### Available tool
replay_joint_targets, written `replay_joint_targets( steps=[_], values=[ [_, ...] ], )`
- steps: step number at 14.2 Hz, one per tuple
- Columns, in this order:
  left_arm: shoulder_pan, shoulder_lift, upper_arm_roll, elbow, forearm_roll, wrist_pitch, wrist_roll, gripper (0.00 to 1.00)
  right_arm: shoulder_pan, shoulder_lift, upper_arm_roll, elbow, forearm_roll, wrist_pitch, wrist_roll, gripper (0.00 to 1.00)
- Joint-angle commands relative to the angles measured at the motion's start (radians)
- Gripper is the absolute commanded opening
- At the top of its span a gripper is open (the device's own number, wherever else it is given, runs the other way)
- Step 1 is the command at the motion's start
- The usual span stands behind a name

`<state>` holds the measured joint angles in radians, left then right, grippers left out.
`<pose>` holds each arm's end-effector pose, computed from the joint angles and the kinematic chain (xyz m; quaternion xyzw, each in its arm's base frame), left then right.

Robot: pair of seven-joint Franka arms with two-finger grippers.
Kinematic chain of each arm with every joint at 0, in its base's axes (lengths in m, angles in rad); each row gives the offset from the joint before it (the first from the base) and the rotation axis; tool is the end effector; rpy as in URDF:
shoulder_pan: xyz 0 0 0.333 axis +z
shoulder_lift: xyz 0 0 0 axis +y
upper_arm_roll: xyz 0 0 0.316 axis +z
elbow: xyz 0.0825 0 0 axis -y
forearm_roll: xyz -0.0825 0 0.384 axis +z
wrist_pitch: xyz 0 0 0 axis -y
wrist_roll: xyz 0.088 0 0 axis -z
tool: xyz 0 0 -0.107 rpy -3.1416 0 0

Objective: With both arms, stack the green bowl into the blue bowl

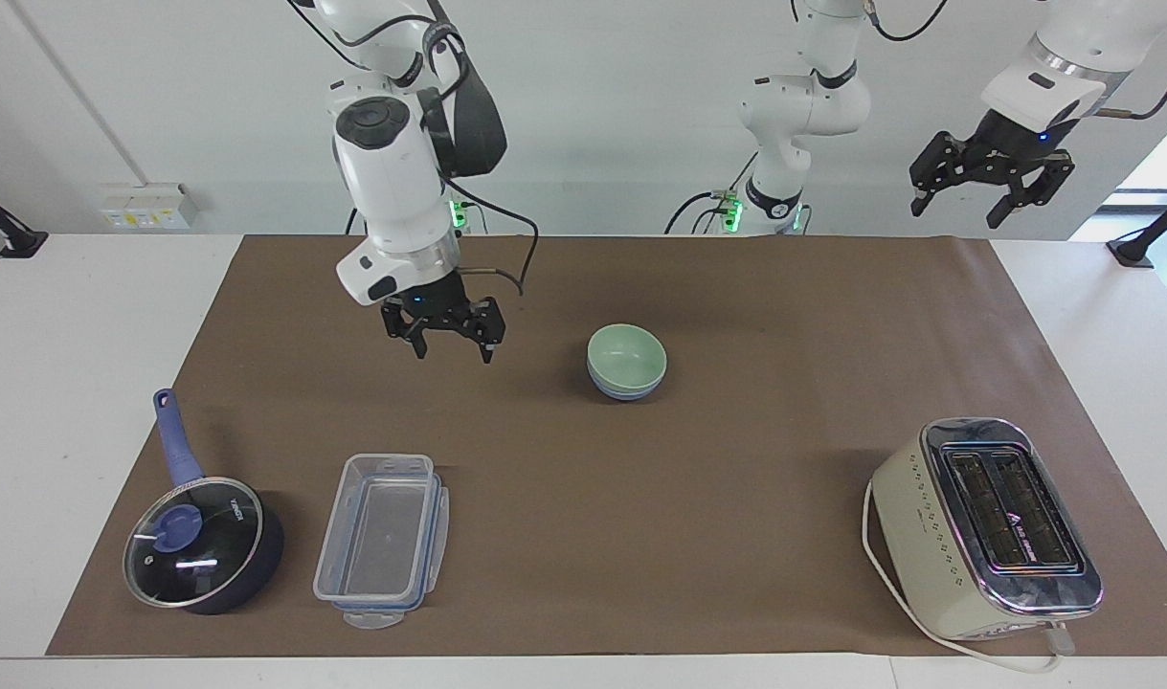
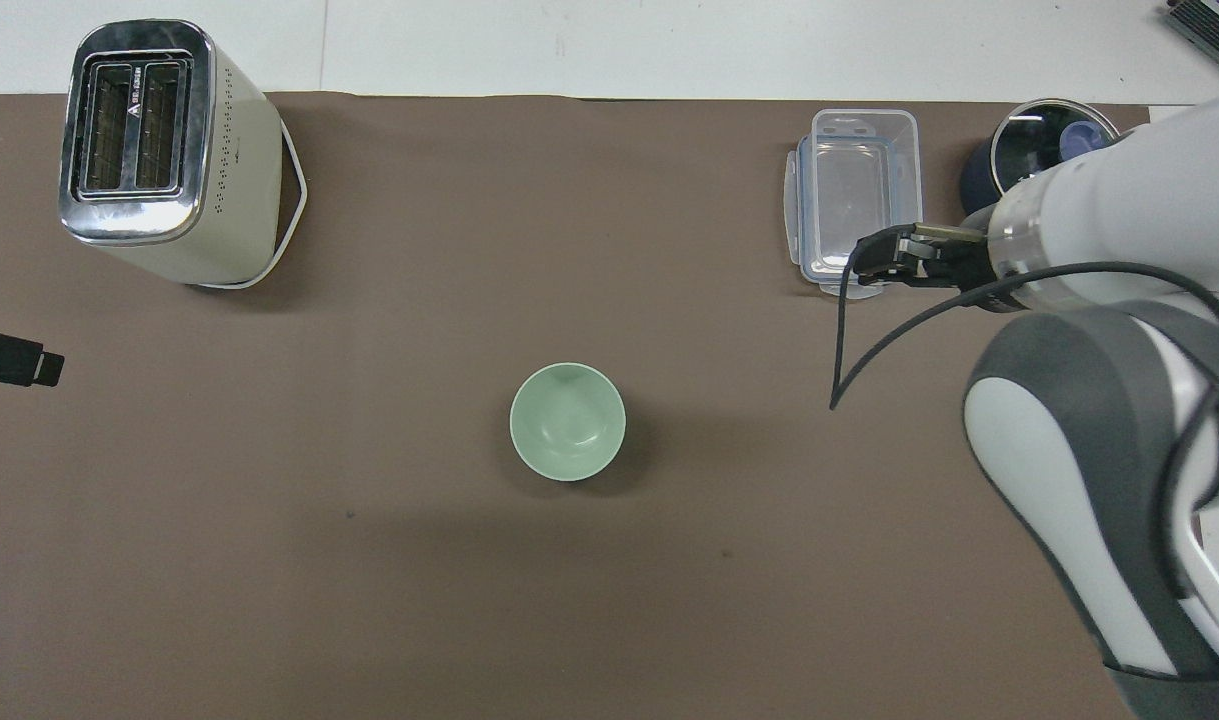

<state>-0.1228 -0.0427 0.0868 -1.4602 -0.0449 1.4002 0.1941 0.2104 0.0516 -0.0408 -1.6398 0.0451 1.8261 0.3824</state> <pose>0.5215 -0.0229 0.6839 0.9926 -0.1184 -0.0068 0.0246 0.5822 0.1040 0.5859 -0.9914 0.1100 -0.0590 0.0386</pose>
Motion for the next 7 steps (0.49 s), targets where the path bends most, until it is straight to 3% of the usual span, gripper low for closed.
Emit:
replay_joint_targets(
  steps=[1, 7],
  values=[
    [0.009, -0.022, -0.002, -0.023, 0.007, -0.009, 0.01, 1.0, -0.032, -0.062, 0.009, 0.005, -0.016, -0.063, -0.01, 1.0],
    [0.011, -0.022, -0.002, -0.022, 0.01, -0.007, 0.005, 1.0, -0.124, -0.144, 0.007, 0.041, -0.019, -0.215, -0.132, 1.0]
  ],
)
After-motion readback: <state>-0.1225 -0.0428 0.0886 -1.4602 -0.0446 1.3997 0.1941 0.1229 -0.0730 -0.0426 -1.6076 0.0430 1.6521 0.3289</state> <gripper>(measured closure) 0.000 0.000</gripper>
